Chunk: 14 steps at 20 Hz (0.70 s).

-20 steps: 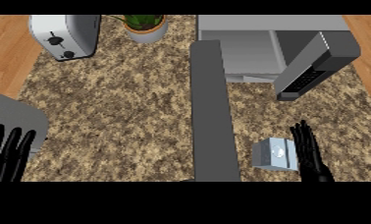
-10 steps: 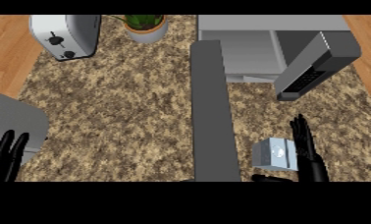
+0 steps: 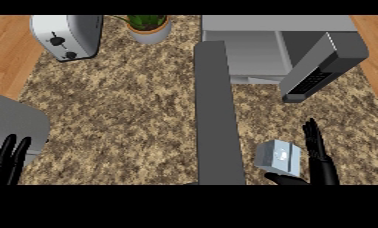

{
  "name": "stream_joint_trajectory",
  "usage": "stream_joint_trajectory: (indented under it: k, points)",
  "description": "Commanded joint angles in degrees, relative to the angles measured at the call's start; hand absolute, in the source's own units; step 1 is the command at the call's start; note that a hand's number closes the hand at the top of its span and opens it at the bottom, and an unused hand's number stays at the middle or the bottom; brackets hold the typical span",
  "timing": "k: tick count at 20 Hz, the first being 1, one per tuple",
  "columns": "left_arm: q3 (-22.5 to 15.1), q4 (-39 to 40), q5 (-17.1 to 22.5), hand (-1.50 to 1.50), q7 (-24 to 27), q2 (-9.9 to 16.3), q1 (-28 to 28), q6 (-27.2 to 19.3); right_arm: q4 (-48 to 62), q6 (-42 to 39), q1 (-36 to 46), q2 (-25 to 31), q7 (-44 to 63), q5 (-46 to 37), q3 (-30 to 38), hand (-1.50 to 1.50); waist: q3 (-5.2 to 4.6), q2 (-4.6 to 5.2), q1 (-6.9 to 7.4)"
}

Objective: Pick up the milk, place it into the microwave and close the microwave

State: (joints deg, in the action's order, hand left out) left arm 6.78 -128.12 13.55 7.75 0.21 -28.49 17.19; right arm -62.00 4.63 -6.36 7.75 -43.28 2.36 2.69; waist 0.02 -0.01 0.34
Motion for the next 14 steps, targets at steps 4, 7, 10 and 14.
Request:
stream_joint_trajectory:
  k: [4,7,10,14]
  points:
    - [1.63,0.74,0.82,-1.5,1.4,0.31,-0.92,1.22,7.95,-20.21,2.94,2.62,-4.23,3.46,-4.18,-1.5,0.07,0.0,0.93]
    - [3.4,3.12,3.77,-1.5,0.53,1.64,0.07,2.2,8.62,-27.09,2.92,3.29,-7.93,4.75,-5.08,-1.5,0.02,-0.01,0.34]
    - [4.28,7.12,2.78,-1.5,3.77,1.09,1.87,3.26,4.16,-20.39,2.74,0.47,-9.07,2.51,-5.32,1.5,-0.04,-0.05,-0.18]
    - [1.95,4.5,1.7,-1.5,0.9,-0.05,2.03,1.46,1.49,-8.45,2.64,1.95,-10.14,0.32,-0.71,1.5,-0.06,-0.09,-0.56]
